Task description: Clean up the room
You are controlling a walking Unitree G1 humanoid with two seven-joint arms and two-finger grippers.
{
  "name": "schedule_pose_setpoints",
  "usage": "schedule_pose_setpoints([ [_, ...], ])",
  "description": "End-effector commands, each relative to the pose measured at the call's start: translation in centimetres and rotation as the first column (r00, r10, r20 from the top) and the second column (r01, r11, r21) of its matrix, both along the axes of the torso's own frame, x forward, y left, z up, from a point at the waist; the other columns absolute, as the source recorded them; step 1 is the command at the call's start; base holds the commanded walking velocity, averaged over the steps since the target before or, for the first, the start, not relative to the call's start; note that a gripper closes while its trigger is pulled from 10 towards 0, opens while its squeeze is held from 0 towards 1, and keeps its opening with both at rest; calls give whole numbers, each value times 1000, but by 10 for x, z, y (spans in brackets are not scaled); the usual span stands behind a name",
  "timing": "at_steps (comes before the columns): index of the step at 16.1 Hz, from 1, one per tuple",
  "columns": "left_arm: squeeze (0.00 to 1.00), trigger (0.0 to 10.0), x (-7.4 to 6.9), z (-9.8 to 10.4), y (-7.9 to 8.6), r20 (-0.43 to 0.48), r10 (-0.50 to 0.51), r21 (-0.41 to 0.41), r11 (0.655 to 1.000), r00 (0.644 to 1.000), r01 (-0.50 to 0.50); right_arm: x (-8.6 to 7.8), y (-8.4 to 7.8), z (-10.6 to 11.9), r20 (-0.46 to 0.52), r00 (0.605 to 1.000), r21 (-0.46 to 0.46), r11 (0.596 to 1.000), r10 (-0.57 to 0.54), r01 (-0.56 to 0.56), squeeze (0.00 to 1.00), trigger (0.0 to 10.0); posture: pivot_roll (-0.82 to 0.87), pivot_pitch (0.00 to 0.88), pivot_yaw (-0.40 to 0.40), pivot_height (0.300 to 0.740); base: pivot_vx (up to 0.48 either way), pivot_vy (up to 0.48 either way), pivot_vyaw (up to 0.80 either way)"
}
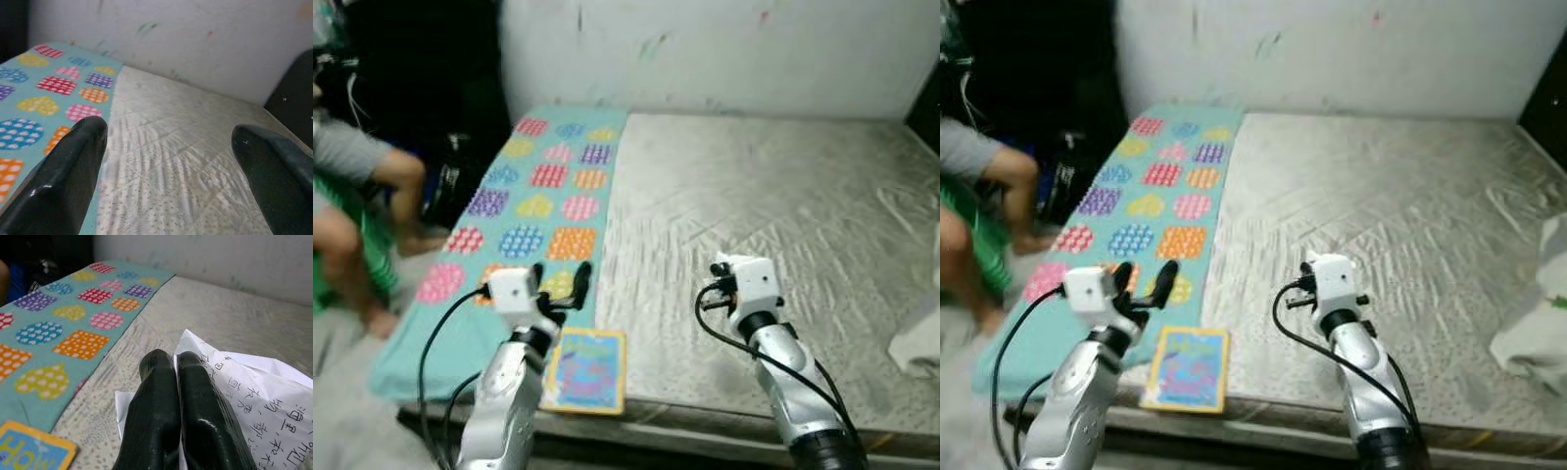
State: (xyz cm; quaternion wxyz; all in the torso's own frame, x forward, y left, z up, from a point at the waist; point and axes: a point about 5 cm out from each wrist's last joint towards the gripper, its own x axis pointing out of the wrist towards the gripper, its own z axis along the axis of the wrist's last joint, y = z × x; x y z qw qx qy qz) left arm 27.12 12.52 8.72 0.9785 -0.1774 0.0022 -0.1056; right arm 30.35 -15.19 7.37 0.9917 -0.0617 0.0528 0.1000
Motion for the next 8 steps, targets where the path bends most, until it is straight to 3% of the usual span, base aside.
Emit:
schedule_pose_setpoints([
  [1,0,10000,1,2,-2,2,6,-22,1000,1000,-6,1,9,4,16,1000,14,1000,25,-25,0,10000,16,34,27,740,0,480,0],
  [8,0,10000,0,2,-2,-3,4,-28,1000,1000,-4,0,12,2,8,999,10,999,40,-40,0,10000,17,38,27,740,0,480,0],
])
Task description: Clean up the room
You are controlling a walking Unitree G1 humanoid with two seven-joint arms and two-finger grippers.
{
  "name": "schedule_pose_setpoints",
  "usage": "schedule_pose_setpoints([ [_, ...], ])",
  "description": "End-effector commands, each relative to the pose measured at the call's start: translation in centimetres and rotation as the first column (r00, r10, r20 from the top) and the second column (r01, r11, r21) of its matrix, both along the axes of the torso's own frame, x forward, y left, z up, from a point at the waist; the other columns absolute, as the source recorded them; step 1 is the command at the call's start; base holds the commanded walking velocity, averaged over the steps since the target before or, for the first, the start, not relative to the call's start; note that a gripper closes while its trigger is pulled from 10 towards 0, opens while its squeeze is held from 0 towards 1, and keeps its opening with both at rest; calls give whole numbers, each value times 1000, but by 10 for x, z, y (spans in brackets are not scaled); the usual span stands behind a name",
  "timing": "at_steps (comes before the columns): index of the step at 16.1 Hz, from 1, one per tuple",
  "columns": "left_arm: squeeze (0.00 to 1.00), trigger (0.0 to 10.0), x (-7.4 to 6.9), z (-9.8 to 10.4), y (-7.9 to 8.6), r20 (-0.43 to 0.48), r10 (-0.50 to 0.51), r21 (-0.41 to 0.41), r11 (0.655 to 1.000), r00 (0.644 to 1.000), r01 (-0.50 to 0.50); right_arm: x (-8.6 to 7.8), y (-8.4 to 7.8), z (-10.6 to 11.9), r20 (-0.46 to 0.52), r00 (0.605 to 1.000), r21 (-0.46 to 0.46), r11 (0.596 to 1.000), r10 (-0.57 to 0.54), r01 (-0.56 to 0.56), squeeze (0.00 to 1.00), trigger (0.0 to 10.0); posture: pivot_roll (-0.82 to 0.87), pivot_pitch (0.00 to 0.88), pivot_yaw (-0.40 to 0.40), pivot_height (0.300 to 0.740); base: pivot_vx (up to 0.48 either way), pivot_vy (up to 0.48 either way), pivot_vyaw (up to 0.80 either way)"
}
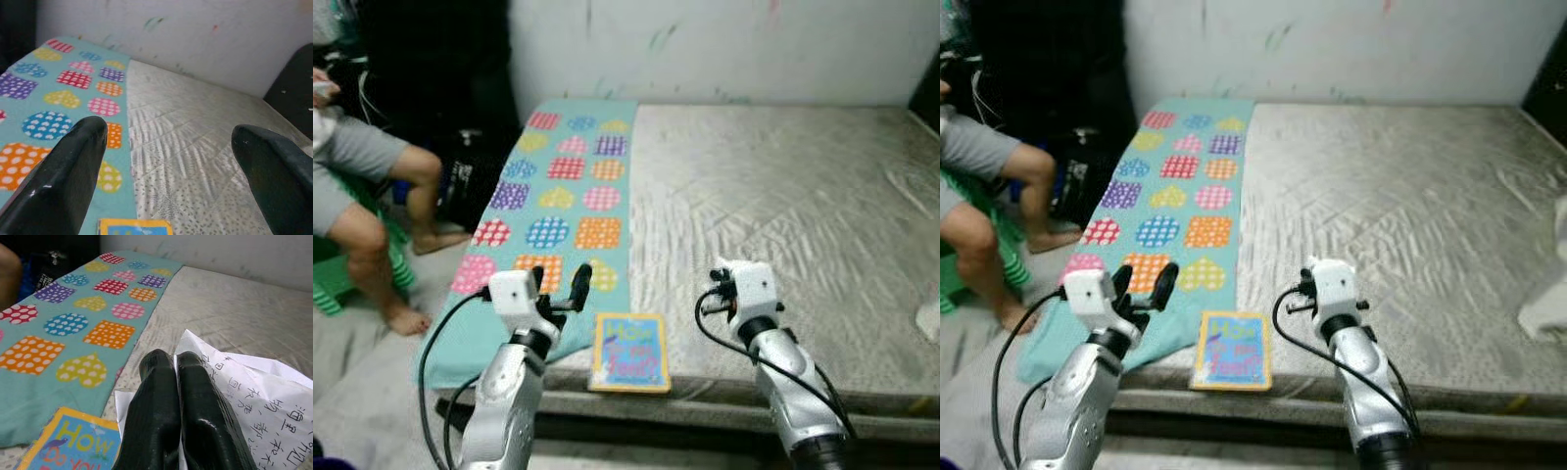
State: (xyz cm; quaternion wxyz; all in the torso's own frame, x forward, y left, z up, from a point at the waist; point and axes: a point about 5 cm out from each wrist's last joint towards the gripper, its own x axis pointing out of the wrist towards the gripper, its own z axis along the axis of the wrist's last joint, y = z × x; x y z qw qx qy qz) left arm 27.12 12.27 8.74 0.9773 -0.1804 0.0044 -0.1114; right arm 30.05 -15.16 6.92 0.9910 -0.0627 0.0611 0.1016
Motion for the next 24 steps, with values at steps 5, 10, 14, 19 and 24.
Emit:
schedule_pose_setpoints([
  [5,0,10000,0,2,2,1,22,-19,1000,1000,-22,2,14,4,12,998,13,998,56,-56,0,10000,21,40,27,740,0,480,0],
  [10,0,10000,1,4,4,21,41,5,999,999,-41,1,16,1,0,998,6,998,69,-69,0,10000,17,36,30,740,0,364,0],
  [14,0,10000,2,4,3,20,38,6,999,999,-38,0,17,1,6,994,-17,994,106,-106,0,10000,14,31,28,740,0,0,0],
  [19,0,10000,4,3,3,21,46,16,999,999,-46,1,18,2,11,993,-25,993,119,-118,0,10000,15,28,24,740,0,0,640],
  [24,0,10000,4,4,3,28,44,22,999,999,-45,0,20,1,9,991,-24,991,132,-132,0,10000,15,29,25,740,0,0,800],
])
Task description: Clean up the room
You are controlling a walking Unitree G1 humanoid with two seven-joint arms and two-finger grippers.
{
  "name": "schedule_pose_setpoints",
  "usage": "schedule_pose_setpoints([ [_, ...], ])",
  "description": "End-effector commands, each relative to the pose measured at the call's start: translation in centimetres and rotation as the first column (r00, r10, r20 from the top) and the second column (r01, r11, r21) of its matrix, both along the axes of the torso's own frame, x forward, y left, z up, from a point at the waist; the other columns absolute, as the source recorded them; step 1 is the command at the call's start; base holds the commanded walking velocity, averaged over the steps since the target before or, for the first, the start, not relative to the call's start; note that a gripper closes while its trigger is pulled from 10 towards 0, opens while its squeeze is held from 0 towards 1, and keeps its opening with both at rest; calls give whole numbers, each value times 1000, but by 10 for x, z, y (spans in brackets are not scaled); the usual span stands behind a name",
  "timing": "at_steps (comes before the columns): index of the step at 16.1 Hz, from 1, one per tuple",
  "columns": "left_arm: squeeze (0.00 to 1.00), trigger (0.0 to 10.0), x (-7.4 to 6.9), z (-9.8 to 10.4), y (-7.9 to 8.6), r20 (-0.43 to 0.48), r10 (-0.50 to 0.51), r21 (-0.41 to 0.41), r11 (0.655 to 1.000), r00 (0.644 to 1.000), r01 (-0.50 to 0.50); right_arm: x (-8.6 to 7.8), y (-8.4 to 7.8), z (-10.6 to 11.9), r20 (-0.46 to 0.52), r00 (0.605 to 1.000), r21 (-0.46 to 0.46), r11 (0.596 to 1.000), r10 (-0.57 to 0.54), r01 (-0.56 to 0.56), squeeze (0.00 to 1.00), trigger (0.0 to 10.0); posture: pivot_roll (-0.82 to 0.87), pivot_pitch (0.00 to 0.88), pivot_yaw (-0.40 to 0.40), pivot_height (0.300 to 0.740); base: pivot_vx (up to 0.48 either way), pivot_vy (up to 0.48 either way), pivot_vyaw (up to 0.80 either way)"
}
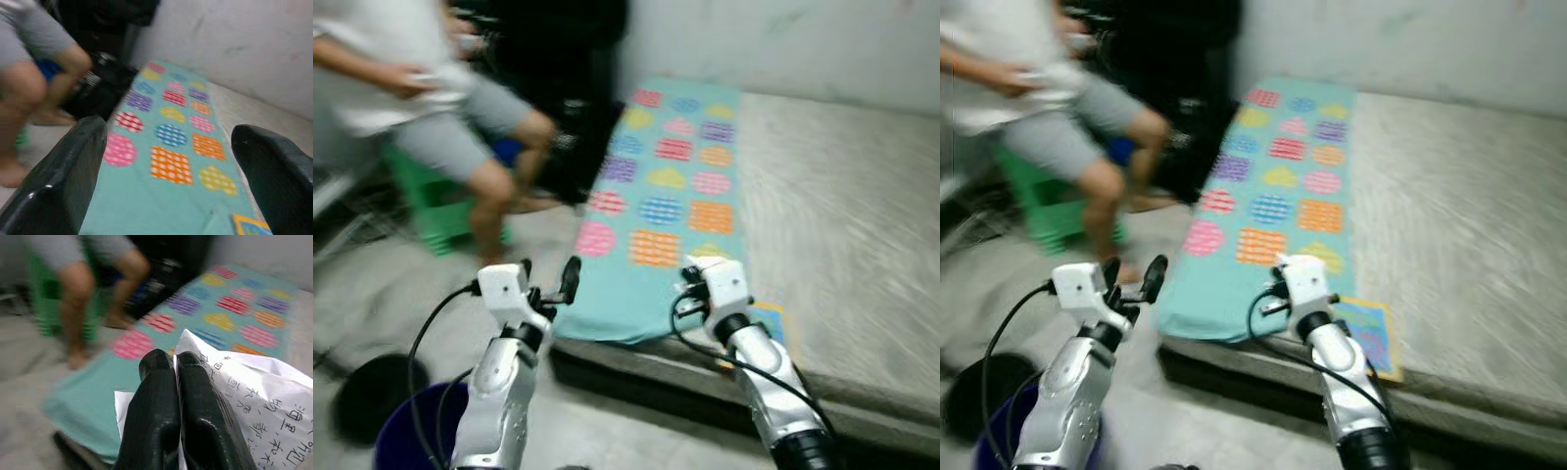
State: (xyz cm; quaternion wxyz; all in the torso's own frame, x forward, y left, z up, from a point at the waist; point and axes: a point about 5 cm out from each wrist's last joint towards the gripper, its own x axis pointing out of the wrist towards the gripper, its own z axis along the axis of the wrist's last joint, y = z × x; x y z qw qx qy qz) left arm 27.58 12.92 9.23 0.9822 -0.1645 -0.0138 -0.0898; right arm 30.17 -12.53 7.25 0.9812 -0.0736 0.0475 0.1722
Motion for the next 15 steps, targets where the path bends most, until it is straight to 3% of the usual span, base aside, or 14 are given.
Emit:
schedule_pose_setpoints([
  [1,0,10000,-1,-1,-4,-3,-6,-6,1000,1000,6,-1,-6,-3,-8,1000,-13,1000,-11,11,0,10000,15,31,25,740,0,0,800],
  [7,0,10000,-3,-2,-6,-16,-8,-32,999,1000,7,-3,-6,-5,-14,1000,-16,1000,-7,7,0,10000,13,36,25,740,0,0,765],
  [13,0,10000,-4,1,-11,13,-59,-48,997,998,60,-5,-6,-5,-15,1000,-16,1000,1,-1,0,10000,6,41,24,740,0,0,0],
  [15,0,10000,-5,2,-12,20,-70,-55,996,997,71,-6,-6,-4,-8,1000,-18,1000,10,-10,0,10000,6,41,24,740,0,0,634],
])
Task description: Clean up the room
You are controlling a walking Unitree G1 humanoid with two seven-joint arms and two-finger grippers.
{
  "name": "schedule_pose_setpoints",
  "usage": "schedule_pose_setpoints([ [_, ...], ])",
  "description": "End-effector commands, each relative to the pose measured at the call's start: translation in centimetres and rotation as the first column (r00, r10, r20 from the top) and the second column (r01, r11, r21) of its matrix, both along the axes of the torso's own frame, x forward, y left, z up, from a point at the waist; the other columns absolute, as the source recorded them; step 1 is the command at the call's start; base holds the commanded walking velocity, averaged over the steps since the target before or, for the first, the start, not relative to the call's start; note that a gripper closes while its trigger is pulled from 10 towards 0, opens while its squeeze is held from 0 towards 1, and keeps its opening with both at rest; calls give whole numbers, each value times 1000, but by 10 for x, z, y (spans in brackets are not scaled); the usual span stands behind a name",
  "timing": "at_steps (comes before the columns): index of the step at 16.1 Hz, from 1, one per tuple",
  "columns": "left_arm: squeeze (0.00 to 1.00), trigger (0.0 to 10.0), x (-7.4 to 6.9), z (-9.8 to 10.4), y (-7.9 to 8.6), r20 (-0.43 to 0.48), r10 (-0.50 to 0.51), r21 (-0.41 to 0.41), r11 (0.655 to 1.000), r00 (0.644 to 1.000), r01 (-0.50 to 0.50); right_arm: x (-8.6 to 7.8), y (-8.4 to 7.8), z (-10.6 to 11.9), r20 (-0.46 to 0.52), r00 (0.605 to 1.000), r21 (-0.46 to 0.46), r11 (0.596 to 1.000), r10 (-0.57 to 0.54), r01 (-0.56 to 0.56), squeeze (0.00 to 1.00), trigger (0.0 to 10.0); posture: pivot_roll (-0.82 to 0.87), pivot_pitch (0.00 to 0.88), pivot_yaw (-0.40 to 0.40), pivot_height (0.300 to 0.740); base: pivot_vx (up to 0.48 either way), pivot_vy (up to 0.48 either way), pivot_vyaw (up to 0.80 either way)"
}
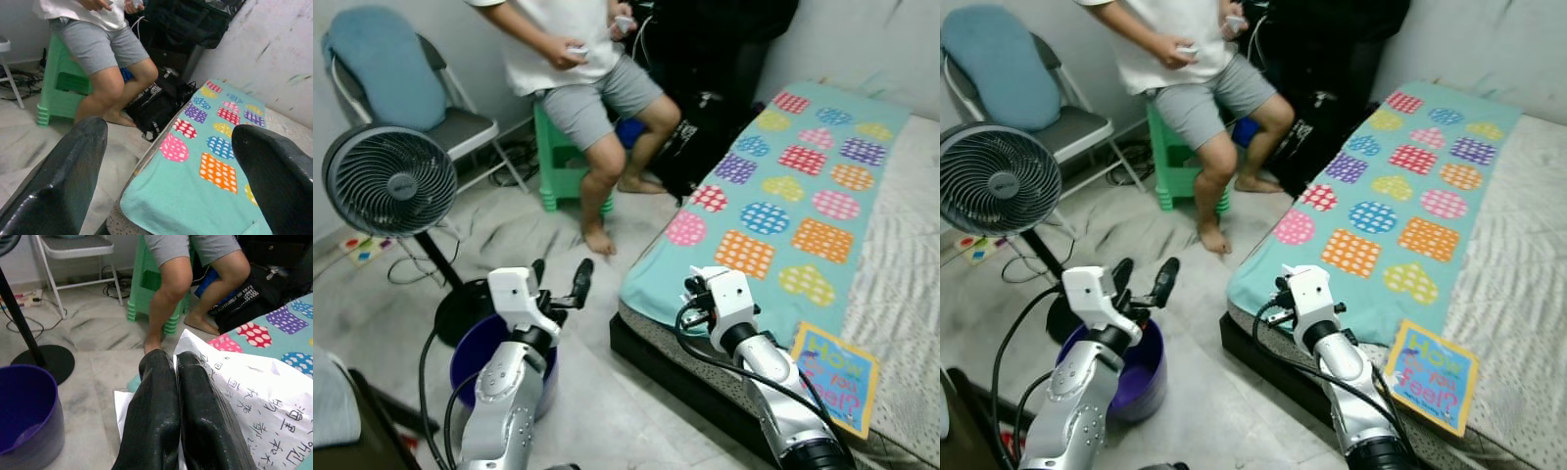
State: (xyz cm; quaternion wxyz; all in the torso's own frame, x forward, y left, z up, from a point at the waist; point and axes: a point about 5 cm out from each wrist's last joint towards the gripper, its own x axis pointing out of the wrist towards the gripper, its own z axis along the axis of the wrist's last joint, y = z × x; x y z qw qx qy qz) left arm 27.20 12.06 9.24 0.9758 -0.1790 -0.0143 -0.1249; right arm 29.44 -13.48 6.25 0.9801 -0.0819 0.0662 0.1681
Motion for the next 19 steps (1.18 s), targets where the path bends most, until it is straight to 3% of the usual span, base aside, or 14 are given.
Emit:
schedule_pose_setpoints([
  [1,0,10000,-3,2,-3,13,-9,-31,999,1000,9,1,4,6,25,999,7,1000,21,-21,0,10000,7,43,24,740,0,0,800],
  [3,0,10000,-3,2,-3,16,-15,-33,999,1000,15,1,4,5,22,1000,12,1000,19,-20,0,10000,7,43,24,740,120,0,609],
  [19,0,10000,-1,2,-2,17,-20,-22,1000,1000,21,3,5,5,16,1000,29,999,13,-13,0,10000,10,35,27,740,265,0,0],
])
